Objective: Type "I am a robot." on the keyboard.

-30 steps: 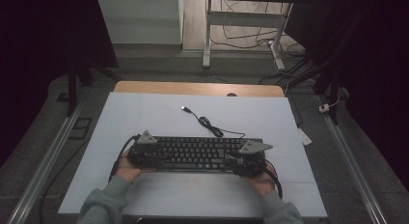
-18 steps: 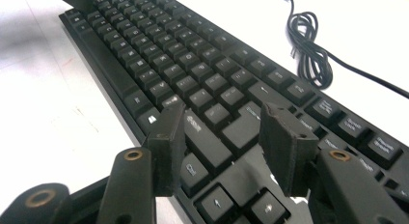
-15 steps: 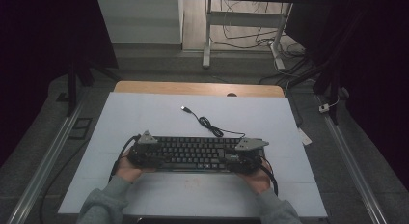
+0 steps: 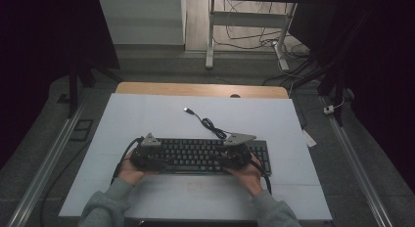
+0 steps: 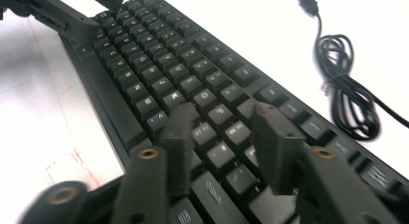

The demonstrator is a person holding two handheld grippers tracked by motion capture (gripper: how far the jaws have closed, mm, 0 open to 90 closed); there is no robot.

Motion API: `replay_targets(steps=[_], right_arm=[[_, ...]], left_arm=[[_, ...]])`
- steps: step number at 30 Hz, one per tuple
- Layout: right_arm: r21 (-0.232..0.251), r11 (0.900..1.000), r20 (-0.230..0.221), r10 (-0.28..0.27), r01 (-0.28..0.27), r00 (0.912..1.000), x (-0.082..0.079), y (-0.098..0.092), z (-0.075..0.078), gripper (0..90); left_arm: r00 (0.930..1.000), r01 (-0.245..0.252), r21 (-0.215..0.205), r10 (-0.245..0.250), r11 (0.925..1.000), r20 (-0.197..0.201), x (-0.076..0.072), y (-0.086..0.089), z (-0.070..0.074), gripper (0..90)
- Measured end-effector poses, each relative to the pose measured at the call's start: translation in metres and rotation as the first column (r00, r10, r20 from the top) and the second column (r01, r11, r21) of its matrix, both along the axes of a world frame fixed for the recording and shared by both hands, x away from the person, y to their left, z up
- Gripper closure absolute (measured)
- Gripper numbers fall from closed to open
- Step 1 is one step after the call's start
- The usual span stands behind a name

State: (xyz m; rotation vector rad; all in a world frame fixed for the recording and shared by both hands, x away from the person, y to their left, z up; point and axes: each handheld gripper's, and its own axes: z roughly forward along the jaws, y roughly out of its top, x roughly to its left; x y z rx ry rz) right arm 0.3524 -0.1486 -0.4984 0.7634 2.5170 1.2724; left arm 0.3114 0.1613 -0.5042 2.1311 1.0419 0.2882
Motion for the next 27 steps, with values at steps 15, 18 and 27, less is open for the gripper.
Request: replay_targets(steps=[15,18,27], right_arm=[[0.009,0.998,-0.036,0.058,-0.058,0.9977,0.016,0.033,-0.002,89.6],[-0.026,0.998,-0.03,0.06,-0.061,0.9978,0.019,0.042,-0.003,89.6],[-0.083,0.996,-0.055,0.032,-0.037,0.998,0.025,0.049,-0.014,89.6]], left_arm=[[0.9999,0.008,0.011,-0.008,0.9999,-0.009,0.0,-0.002,-0.002,36.9],[0.9999,0.009,0.013,-0.009,0.9999,-0.009,0.0,-0.001,-0.003,36.9],[0.9999,0.012,0.016,-0.012,0.9998,-0.011,0.0,-0.002,-0.003,36.8]])
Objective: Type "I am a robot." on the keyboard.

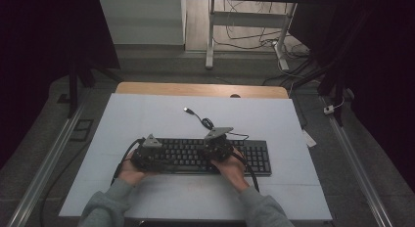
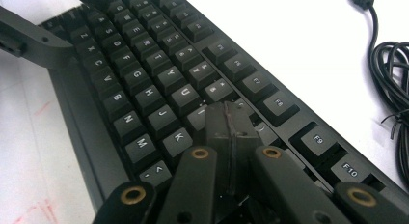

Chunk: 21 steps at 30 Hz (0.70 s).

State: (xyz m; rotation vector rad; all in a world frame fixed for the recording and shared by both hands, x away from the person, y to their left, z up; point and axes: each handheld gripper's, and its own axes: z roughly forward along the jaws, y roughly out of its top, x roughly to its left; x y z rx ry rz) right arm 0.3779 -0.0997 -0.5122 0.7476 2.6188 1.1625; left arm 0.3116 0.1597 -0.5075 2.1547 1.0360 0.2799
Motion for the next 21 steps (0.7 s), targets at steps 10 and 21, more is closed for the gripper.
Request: replay_targets(steps=[10,21], right_arm=[[-0.027,1.0,0.012,-0.002,0.002,0.9999,0.001,0.004,-0.003,89.8],[0.05,0.999,0.053,-0.006,0.004,0.9986,-0.009,-0.014,0.013,89.8]], left_arm=[[1.0,0.003,0.008,-0.003,1.0,0.002,0.0,0.0,-0.001,36.7],[0.9999,-0.011,-0.002,0.011,0.9999,0.009,0.0,0.003,0.0,36.6]])
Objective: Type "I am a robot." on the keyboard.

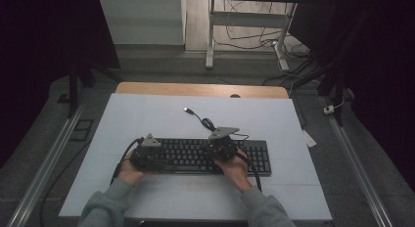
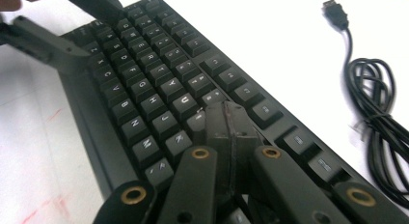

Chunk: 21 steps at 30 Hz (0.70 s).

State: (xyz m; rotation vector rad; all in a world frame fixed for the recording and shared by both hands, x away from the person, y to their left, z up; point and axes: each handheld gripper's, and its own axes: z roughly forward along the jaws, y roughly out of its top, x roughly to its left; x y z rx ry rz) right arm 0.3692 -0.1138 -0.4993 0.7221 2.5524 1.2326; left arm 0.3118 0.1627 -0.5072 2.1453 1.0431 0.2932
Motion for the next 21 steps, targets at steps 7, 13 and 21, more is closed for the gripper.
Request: replay_targets(steps=[7,13,21], right_arm=[[0.01,1.0,0.006,-0.027,0.027,0.9996,-0.013,-0.033,0.001,89.4],[0.044,0.996,0.003,-0.081,0.081,0.9967,-0.022,-0.061,0.002,72.5],[0.054,0.995,0.036,-0.087,0.085,0.9956,-0.042,-0.077,0.001,58.8]], left_arm=[[0.9999,0.0,0.004,0.0,1.0,0.011,-0.001,-0.001,0.001,36.6],[0.9996,-0.012,-0.001,0.012,0.9999,0.027,0.0,0.0,0.002,36.7],[0.9985,-0.029,-0.019,0.03,0.9994,0.047,0.0,0.003,0.005,37.9]])
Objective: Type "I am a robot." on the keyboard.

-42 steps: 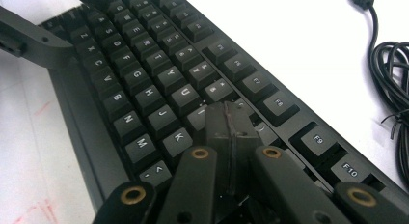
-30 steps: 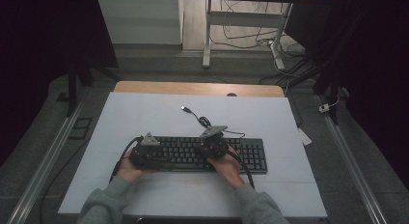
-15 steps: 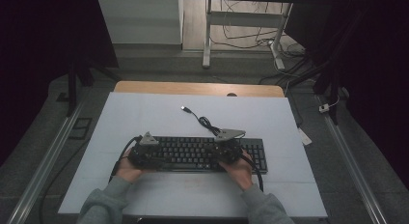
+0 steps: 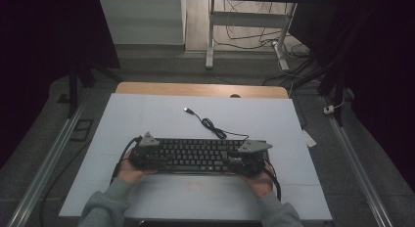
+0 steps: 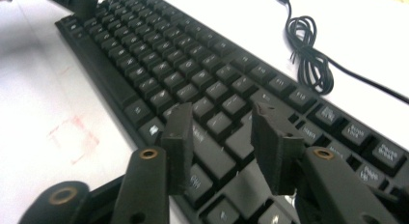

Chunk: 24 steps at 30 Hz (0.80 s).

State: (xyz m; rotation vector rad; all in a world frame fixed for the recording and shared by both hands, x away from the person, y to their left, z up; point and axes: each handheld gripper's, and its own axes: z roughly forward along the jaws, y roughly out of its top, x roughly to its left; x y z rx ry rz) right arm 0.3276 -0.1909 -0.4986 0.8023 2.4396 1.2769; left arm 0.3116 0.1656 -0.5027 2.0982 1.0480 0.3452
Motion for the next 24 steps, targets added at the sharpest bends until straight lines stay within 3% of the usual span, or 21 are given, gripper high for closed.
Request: replay_targets(steps=[6,14,24], right_arm=[[0.011,1.0,0.013,0.003,-0.003,0.9999,-0.01,-0.007,-0.001,56.5],[-0.014,1.0,0.013,0.012,-0.012,0.9998,-0.007,-0.006,-0.004,55.4],[-0.017,1.0,0.008,0.014,-0.013,0.9999,-0.004,-0.008,-0.006,55.4]], left_arm=[[1.0,-0.01,-0.019,0.01,0.9998,0.001,0.001,0.0,0.0,41.9],[1.0,-0.004,-0.012,0.004,0.9999,0.001,0.006,-0.002,-0.004,54.0],[0.9992,0.036,0.011,-0.036,0.9993,0.017,0.021,-0.02,-0.009,87.4]])
